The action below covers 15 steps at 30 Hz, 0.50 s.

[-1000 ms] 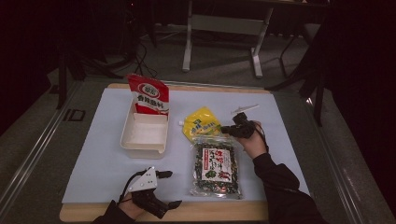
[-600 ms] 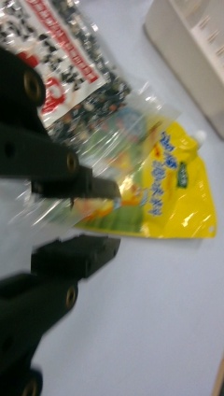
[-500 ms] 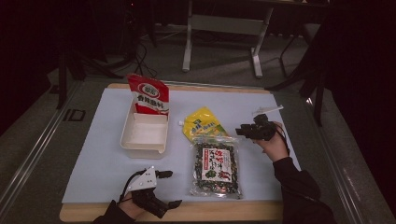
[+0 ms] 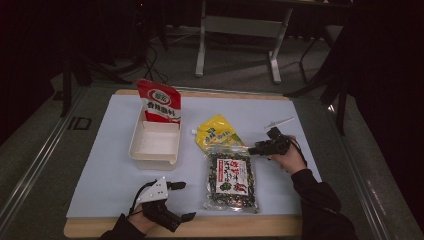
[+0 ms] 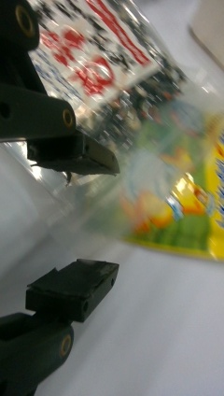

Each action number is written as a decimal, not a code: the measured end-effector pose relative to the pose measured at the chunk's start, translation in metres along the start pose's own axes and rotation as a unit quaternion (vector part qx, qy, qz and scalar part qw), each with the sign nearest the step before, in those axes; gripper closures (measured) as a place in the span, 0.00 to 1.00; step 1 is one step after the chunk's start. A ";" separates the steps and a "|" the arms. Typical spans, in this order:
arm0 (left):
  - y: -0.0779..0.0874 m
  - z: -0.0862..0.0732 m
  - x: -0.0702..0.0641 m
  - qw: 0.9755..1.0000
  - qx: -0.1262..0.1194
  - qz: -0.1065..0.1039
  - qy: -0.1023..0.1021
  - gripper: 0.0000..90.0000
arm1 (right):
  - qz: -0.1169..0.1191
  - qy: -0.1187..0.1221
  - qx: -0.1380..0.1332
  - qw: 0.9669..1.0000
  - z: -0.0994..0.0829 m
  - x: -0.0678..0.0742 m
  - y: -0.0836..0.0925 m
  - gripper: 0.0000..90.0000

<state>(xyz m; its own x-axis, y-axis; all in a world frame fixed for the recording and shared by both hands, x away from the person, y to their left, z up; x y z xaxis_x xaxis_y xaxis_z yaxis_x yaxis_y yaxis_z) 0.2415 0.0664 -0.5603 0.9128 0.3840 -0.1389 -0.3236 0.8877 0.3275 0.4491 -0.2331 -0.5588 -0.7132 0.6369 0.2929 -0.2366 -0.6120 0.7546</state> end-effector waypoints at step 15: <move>-0.004 0.001 0.000 1.000 0.000 -0.006 0.002 0.01 | 0.006 0.042 0.020 0.999 -0.001 0.020 0.006 0.98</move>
<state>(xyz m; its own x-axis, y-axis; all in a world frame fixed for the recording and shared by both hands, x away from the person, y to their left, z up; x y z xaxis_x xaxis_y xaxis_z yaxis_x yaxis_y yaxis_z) 0.2432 0.0627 -0.5612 0.9157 0.3737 -0.1477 -0.3117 0.8926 0.3258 0.4330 -0.2246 -0.5487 -0.7696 0.5863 0.2529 -0.2016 -0.5989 0.7750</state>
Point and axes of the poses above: each handheld gripper's, and its own axes: y roughly backward along the jaws, z roughly out of its top, x roughly to its left, the point moved 6 cm from there along -y, roughly forward along the jaws, and after that the axes turned 2 degrees about -y, right-handed, at the moved point
